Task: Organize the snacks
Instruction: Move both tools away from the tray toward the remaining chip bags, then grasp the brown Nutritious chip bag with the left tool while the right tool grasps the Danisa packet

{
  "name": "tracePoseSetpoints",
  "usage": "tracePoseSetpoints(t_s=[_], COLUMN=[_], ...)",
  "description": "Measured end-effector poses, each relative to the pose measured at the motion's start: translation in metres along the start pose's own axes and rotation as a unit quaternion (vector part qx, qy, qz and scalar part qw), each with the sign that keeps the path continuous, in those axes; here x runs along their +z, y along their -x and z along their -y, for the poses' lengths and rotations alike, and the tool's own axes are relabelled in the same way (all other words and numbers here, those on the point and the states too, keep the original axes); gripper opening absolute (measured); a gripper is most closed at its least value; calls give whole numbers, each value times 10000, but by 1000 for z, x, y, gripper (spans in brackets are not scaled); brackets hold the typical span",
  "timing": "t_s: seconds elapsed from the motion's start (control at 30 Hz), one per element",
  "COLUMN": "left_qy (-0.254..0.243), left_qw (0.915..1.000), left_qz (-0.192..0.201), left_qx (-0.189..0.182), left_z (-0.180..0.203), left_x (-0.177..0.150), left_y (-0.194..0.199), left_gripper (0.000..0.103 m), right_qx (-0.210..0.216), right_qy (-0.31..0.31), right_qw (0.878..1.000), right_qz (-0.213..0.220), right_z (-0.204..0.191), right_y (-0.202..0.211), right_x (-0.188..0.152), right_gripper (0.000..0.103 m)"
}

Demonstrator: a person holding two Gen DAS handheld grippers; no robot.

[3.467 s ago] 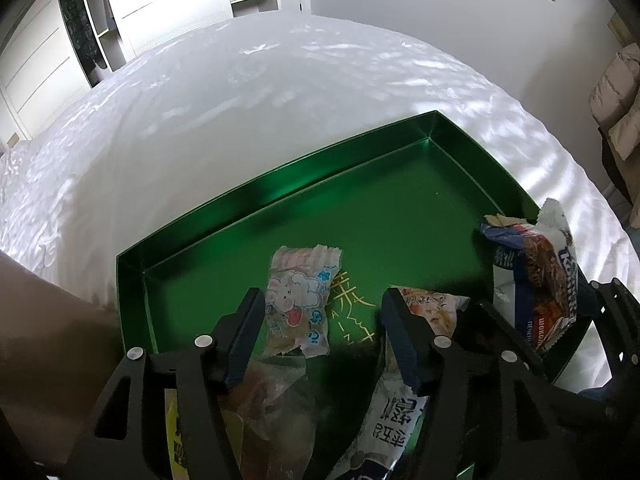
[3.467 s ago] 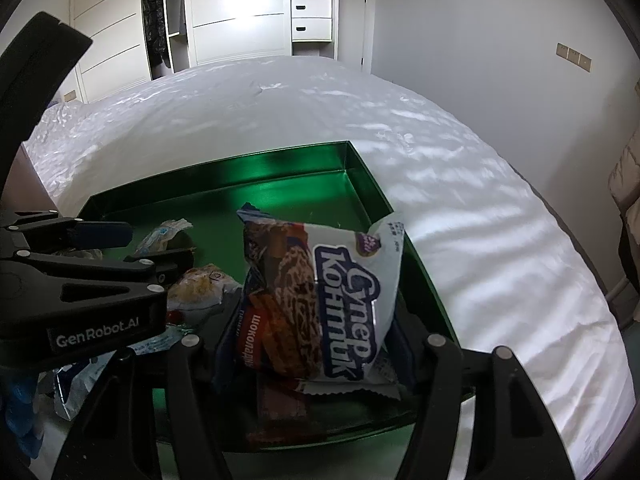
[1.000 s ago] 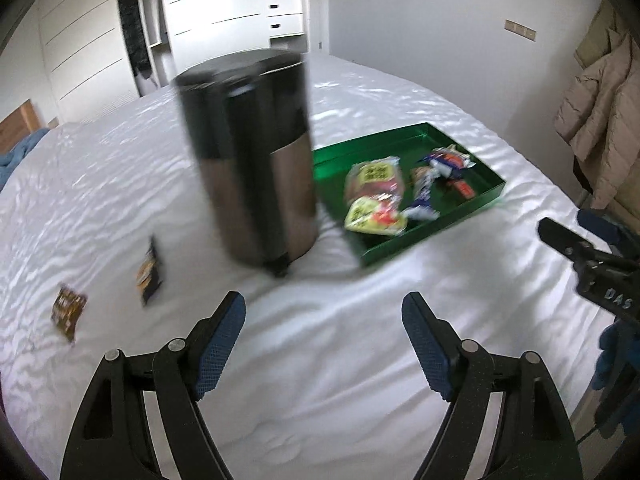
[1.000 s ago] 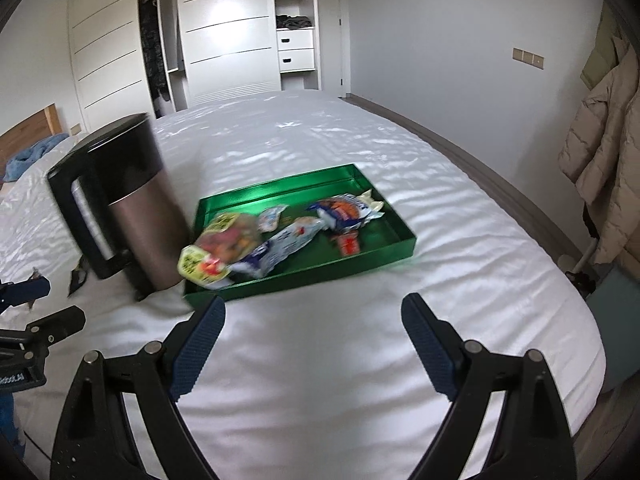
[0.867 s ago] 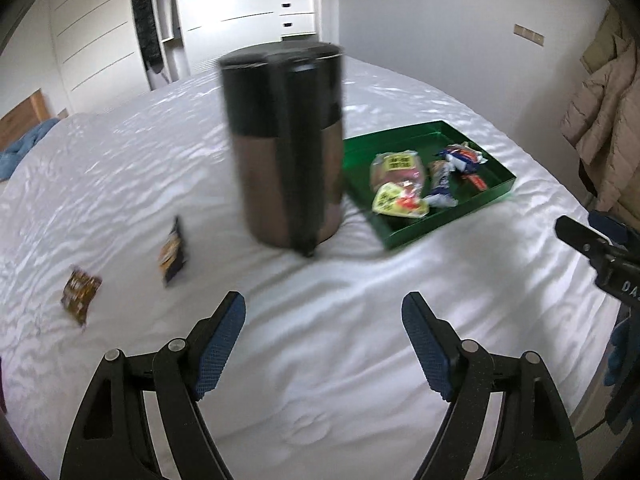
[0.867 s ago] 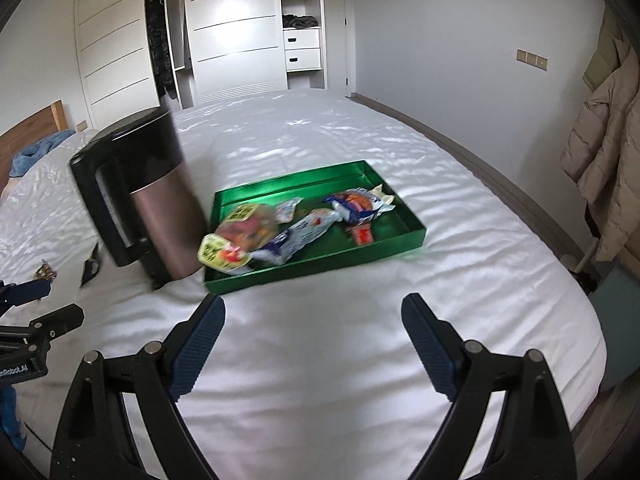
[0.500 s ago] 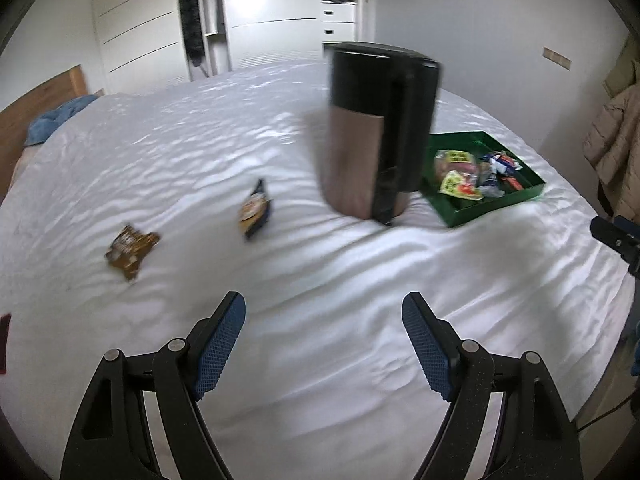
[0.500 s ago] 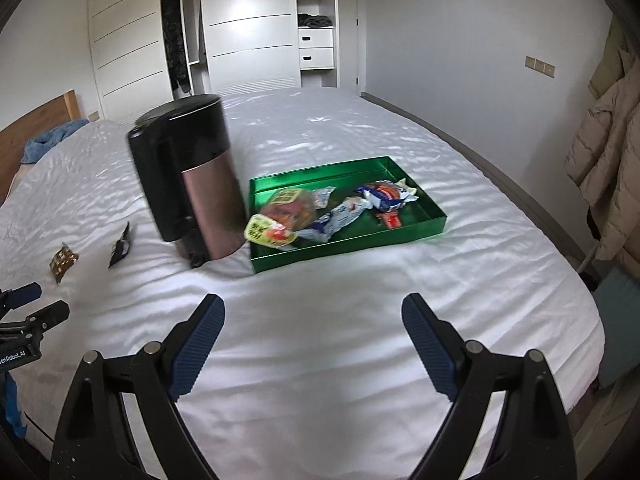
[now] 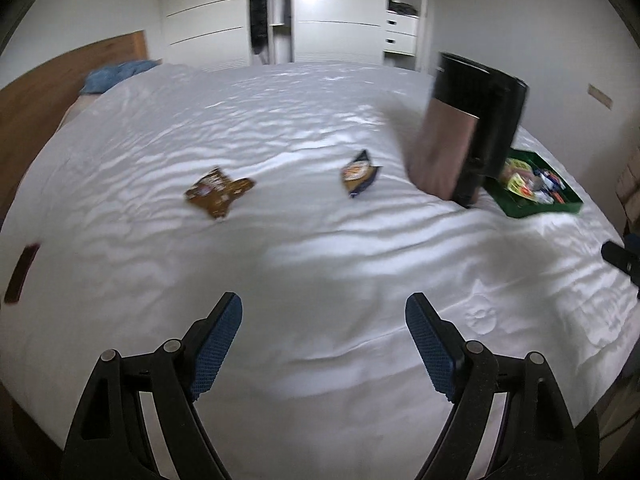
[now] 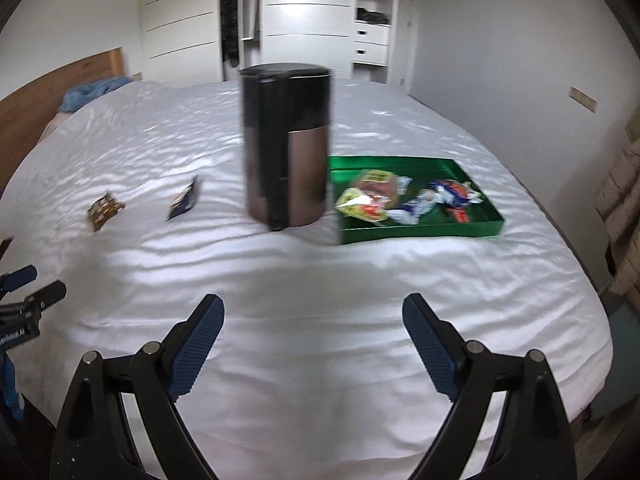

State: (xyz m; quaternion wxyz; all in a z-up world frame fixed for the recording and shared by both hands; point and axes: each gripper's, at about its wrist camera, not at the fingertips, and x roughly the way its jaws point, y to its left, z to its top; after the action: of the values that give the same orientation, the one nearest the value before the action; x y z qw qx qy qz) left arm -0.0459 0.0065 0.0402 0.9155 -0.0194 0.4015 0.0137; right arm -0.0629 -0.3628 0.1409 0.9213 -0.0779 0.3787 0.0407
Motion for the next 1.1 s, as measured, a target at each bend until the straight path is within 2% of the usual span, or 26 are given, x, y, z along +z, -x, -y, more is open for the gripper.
tracePoseSetpoints(t_s=[0.27, 0.47, 0.73, 0.93, 1.1], left_qy=[313, 477, 756, 947, 1061], left_qw=[9991, 9980, 9949, 9928, 9913], left_qz=[15, -12, -141, -322, -310], left_qx=[299, 427, 652, 665, 715], left_z=[-31, -45, -78, -98, -112], left_x=[-10, -18, -27, -15, 16], left_y=[8, 9, -6, -30, -52], left_gripper=[80, 80, 84, 84, 84], right_qx=[373, 534, 722, 923, 1141], right_qy=[443, 629, 720, 804, 892], right_qw=[9983, 9966, 9948, 9921, 9889], right_qz=[28, 77, -86, -283, -316], right_z=[-46, -66, -88, -109, -128], right_y=[4, 6, -18, -50, -81], right_x=[-3, -5, -7, -4, 11], right_gripper=[103, 103, 103, 103, 103])
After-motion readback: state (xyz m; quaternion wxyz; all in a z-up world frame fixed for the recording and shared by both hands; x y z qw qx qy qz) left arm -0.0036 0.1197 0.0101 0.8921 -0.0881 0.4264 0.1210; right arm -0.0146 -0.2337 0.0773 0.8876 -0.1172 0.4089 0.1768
